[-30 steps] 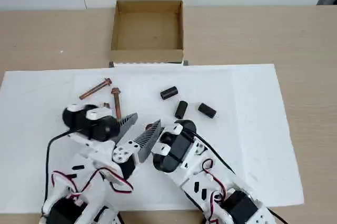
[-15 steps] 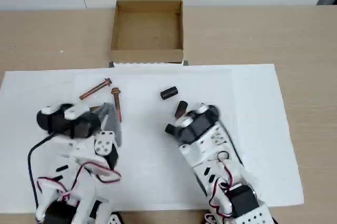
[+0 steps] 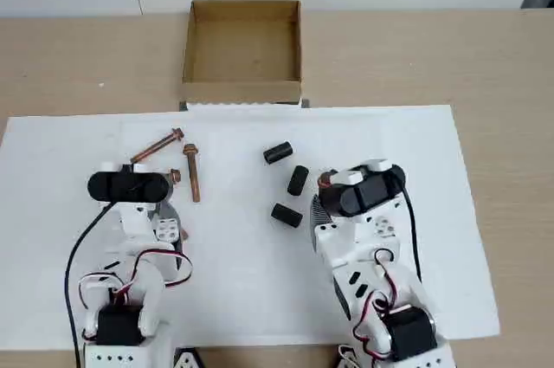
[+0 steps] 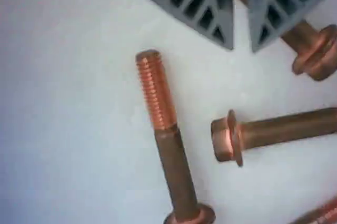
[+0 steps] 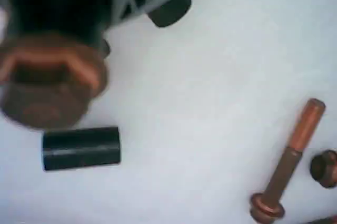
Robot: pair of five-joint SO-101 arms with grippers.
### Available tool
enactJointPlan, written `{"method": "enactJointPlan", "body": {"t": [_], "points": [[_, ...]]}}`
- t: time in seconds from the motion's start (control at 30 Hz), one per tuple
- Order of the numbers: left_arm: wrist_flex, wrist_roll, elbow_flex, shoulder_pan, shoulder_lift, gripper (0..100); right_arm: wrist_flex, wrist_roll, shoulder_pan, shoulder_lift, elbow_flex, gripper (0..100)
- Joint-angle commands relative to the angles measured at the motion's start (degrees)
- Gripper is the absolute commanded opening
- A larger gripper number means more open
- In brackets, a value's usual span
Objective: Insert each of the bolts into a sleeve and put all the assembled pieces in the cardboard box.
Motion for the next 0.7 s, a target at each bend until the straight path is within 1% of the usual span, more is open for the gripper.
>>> {"method": "enactJointPlan", "body": {"t": [0.0, 0.1, 0.23, 0.3, 0.5, 0.67], "points": [[-1.8, -0.5, 1.1, -0.4, -0.6, 1, 1.2, 1.1, 0.6, 4.0, -7.8, 0.3], [-2.5, -0.6, 1.2, -0.4, -0.6, 1, 0.9, 0.9, 0.6, 13.2, -15.3, 0.3], [-2.5, -0.6, 1.2, -0.4, -0.6, 1, -0.6, 0.8, 0.7, 29.1, -26.5, 0.3], [-2.5, -0.6, 1.2, -0.4, -0.6, 1, -2.4, 0.9, 1.2, 37.1, -31.9, 0.3], [-2.5, -0.6, 1.2, -0.4, -0.6, 1, -12.5, 1.2, 3.8, 58.8, -44.8, 0.4], [-2.7, -0.6, 1.2, -0.4, -0.6, 1, -15.3, 1.2, 3.6, 74.6, -57.1, 0.4]]}}
